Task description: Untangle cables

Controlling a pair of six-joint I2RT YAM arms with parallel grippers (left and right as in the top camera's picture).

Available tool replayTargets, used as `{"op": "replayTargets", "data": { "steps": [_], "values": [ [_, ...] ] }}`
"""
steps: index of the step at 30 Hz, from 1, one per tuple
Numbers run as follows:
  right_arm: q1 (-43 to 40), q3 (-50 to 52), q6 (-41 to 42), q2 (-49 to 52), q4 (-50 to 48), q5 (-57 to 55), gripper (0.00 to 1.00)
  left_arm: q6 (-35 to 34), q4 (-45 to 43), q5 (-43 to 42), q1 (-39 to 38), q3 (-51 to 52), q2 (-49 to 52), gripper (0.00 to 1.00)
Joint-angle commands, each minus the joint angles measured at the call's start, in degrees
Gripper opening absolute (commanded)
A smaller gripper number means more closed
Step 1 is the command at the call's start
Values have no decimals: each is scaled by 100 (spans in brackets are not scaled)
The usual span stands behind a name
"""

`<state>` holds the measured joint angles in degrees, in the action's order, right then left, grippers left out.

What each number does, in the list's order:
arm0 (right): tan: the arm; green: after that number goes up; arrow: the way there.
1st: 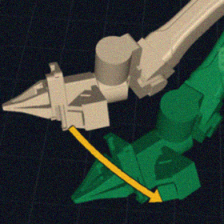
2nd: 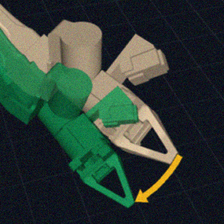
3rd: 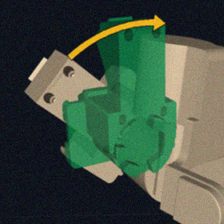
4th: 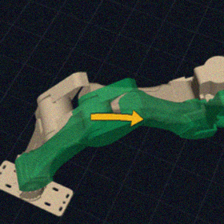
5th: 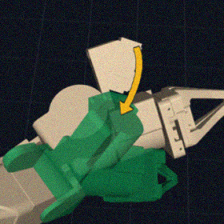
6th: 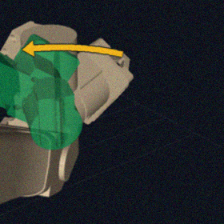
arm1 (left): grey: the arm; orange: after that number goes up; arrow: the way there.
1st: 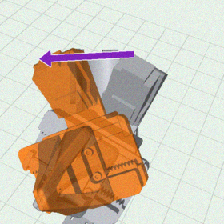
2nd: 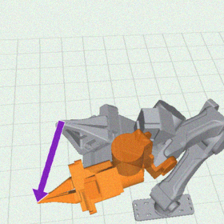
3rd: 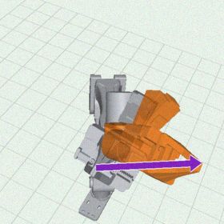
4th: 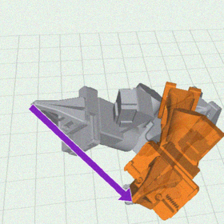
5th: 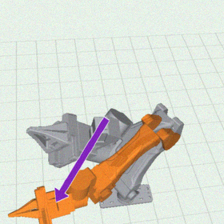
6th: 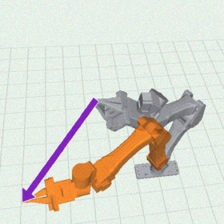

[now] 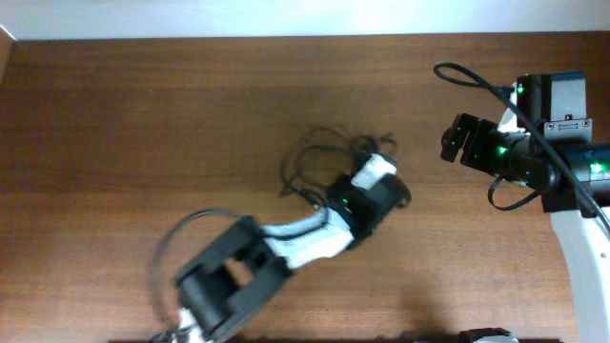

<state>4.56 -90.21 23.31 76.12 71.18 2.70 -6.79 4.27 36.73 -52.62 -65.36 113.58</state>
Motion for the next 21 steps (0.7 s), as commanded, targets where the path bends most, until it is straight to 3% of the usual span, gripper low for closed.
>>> {"op": "replayTargets", "data": {
  "steps": [1,5,10,12,13,15,21],
  "values": [
    [31,-17,-37,190,-2,81,99,-896,1062,-1419,551,-55,-1513,0],
    [31,44,-42,597,-4,1034,99,-905,1668,-3899,1432,-55,-2559,0],
    [31,44,-44,1086,-24,1878,99,-896,1978,-5980,2632,-55,-3091,0],
    [31,44,-76,1241,-83,2315,86,-501,2050,-7154,3119,-48,-3080,0],
    [31,44,-146,1281,-144,2542,74,-101,2076,-7766,3335,-46,-3077,0],
    [33,44,-361,1394,-557,3445,68,940,2085,-9208,3722,-46,-3077,0],
    [306,44,-363,1593,-1169,4133,68,1681,2087,-9694,3733,-46,-3077,0]
  ]
}}
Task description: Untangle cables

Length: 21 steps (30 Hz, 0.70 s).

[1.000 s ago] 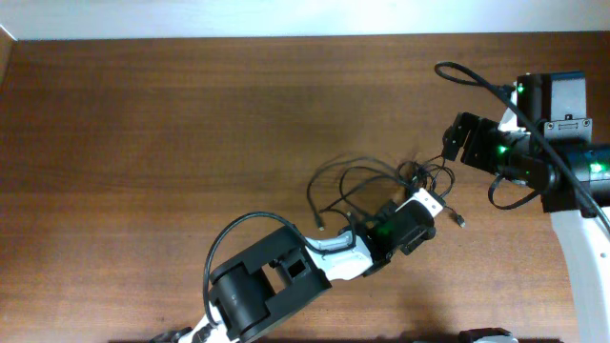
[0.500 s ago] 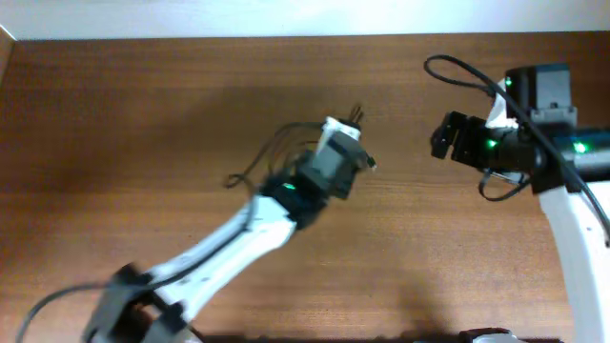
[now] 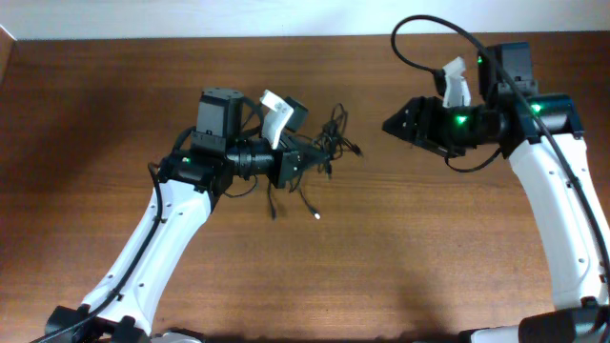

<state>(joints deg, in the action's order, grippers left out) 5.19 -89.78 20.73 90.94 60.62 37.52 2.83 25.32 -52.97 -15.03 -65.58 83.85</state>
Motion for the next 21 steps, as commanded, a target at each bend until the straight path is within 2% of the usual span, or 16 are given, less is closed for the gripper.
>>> {"op": "replayTargets", "data": {
  "steps": [1,9,12,14,16,17,19,21],
  "values": [
    [343,0,-116,140,-210,643,68,719,-22,-726,-24,-24,-105,0],
    [1147,0,-280,245,-651,350,68,715,-63,-728,-24,-24,-105,0],
    [1327,20,-275,245,-728,7,64,715,-125,-734,-24,-24,-105,0],
    [1451,83,-273,260,-887,-269,54,715,-173,-761,-24,-26,-105,0],
    [1534,101,-273,391,-1029,-339,40,715,-299,-922,-24,-26,-105,0],
    [1543,101,-273,481,-1095,-358,31,715,-391,-1012,-24,-26,-105,0],
    [1534,101,-369,697,-1239,-485,4,715,-540,-1167,-24,-26,-105,0],
    [1423,101,-426,835,-1213,-1174,4,715,-551,-1174,22,-26,-107,0]
  ]
}}
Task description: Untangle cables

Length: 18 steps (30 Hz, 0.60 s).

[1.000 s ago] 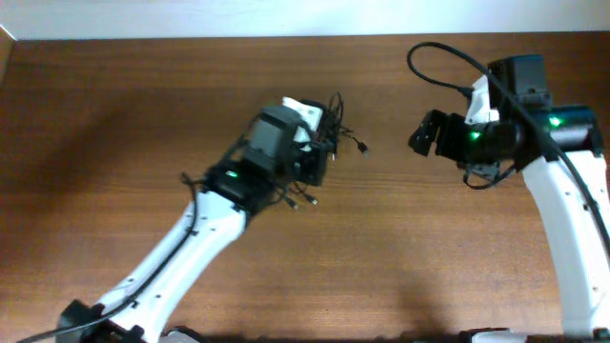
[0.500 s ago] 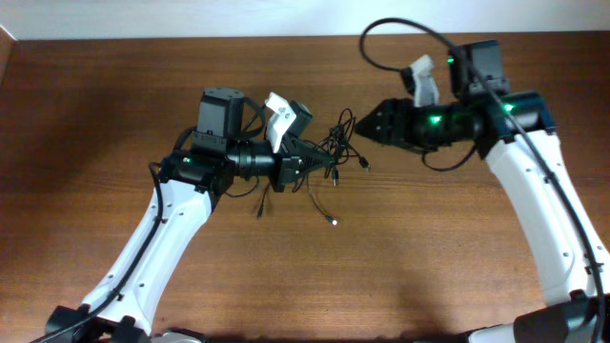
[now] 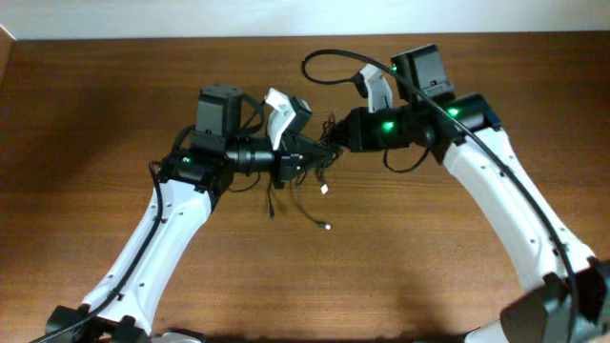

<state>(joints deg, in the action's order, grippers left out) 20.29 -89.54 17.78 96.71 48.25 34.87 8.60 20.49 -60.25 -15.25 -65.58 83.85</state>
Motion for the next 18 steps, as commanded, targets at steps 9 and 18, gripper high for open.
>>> {"op": "replayTargets", "data": {
  "steps": [9,18],
  "values": [
    [-1399,76,520,267,1073,-4291,4,-37,-22,-446,1696,-26,-111,0],
    [-3025,76,658,267,1362,-4301,4,-282,15,-376,3136,-26,-111,0]
  ]
}}
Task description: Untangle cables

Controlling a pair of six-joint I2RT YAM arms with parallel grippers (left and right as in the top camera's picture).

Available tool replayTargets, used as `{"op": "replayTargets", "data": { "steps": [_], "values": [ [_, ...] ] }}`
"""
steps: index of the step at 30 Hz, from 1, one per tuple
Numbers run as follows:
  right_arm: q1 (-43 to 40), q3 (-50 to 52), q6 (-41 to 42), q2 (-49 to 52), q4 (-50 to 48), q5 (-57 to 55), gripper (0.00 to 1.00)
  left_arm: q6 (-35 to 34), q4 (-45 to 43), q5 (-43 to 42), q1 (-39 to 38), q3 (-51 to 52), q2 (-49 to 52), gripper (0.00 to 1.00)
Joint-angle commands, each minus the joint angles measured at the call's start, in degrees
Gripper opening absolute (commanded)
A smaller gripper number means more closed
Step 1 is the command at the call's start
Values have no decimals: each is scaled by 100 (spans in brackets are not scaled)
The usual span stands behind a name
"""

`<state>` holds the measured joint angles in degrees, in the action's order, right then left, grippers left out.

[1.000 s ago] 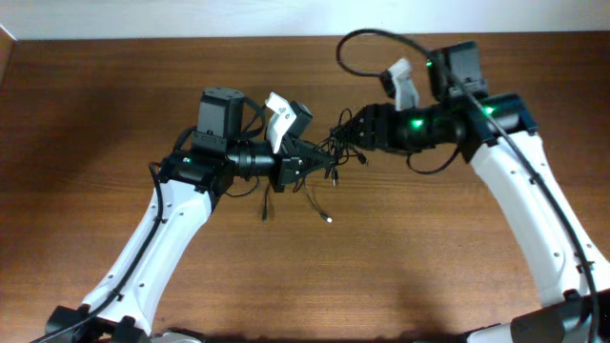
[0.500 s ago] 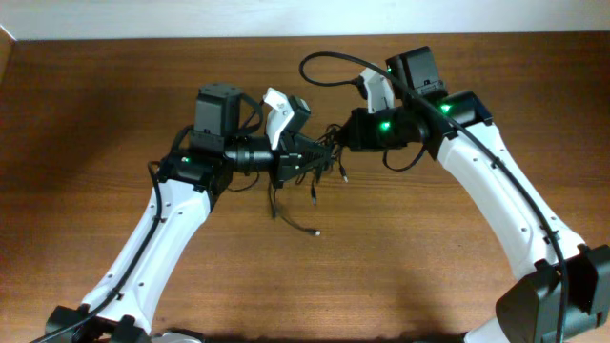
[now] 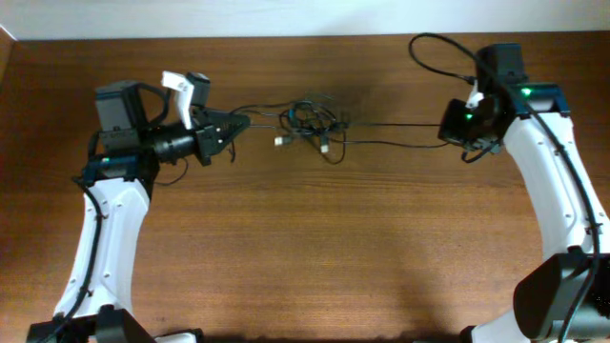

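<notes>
A knot of thin black cables (image 3: 310, 119) with small white plugs hangs stretched between both arms above the wooden table (image 3: 305, 248). My left gripper (image 3: 236, 124) is at the left, shut on a strand that leads into the knot. My right gripper (image 3: 446, 128) is at the right, shut on the far ends. Two taut strands (image 3: 391, 133) run from the knot to it. The exact grip points are too small to see.
The table's back edge (image 3: 286, 38) meets a pale wall along the top. The right arm's own thick black lead (image 3: 434, 43) loops above its wrist. Both arm bases stand at the front corners.
The grippers were close together at the cable bundle in the middle. Now the left one is far to the left and the right one far to the right, with the cables drawn out between them.
First my left gripper was down at the cable heap mid-table while the right arm stood off at the right. Then the left held the bundle up left of centre with the right nearer. Then both met at the bundle, and now they are wide apart with strands taut.
</notes>
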<state>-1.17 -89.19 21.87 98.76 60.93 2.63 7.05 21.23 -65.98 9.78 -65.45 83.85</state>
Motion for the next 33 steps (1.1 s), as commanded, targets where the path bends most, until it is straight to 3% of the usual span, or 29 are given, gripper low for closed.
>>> {"op": "replayTargets", "data": {
  "steps": [1,3,7,10,12,13,14,15,17,19,25,28,33],
  "values": [
    [-1025,42,267,61,118,-1082,4,-197,-57,356,723,-39,-111,0],
    [-1390,42,267,61,181,-1062,4,-503,-52,951,874,-39,-111,0],
    [-2074,42,260,61,328,-780,4,-1779,33,2736,1047,-39,-111,0],
    [-2245,42,262,61,328,-686,4,-2629,44,3318,1047,-39,-111,0],
    [-2249,42,258,61,387,-136,4,-2778,-24,2745,1010,-39,-111,0],
    [-2199,42,210,61,428,258,11,-2638,-118,2192,957,-37,-111,0],
    [-2155,42,125,61,455,501,30,-2234,-254,1556,874,-39,-111,0],
    [-2061,42,-72,61,511,964,39,-1753,-380,822,758,-39,-111,0],
    [-1805,42,-369,61,566,1714,50,-1307,-426,-68,479,-37,-111,0],
    [-1532,42,-645,61,579,2293,60,-1047,-424,-409,184,-37,-111,0],
    [-435,42,-1117,61,721,4387,62,-479,-520,-457,-739,-37,-111,0],
    [133,42,-1086,61,664,5353,73,-479,-726,-474,-831,-37,-111,0],
    [935,44,52,107,-81,5429,75,-481,-1117,-990,-831,-37,-111,0]
  ]
}}
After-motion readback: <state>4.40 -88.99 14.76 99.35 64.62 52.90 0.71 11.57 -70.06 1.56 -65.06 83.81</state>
